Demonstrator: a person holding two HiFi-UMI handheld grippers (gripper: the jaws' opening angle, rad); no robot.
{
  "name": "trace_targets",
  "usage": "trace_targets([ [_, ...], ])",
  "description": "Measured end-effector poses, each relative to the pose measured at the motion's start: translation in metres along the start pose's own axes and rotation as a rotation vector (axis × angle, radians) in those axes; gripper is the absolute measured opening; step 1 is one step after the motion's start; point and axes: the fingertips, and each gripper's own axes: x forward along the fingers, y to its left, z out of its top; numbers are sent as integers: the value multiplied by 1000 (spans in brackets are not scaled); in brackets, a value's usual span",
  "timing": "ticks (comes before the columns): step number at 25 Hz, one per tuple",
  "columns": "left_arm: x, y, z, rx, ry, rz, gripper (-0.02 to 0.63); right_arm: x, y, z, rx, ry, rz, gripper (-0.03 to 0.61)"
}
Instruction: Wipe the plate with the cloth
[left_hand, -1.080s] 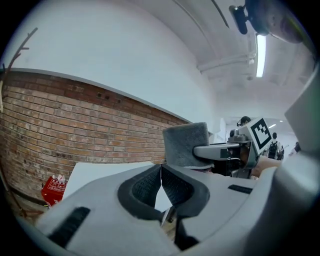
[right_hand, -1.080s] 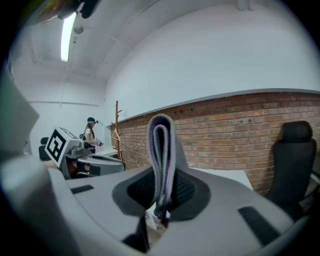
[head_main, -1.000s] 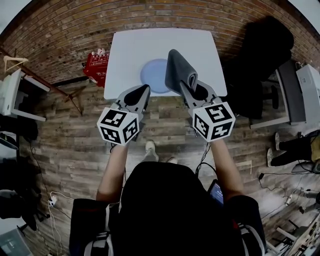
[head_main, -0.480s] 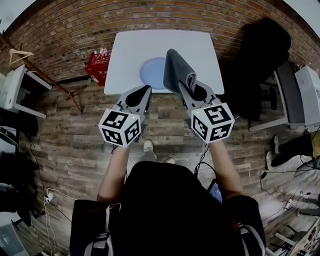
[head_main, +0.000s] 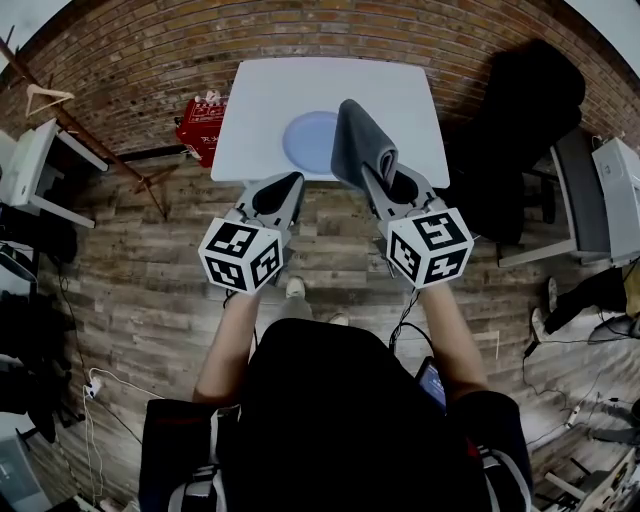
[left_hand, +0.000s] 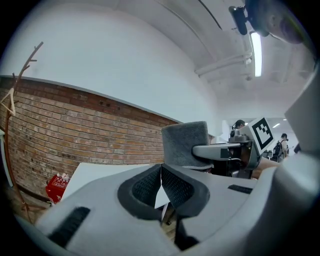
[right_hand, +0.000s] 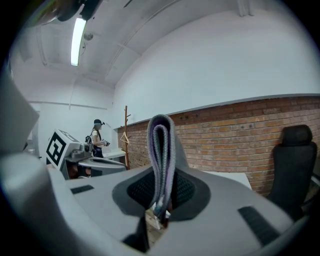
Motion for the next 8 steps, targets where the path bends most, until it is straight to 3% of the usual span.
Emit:
trace_targets([
  [8,-8,-10,3,10,-6,-10,21,-9,10,1,-42,-5,7,52],
])
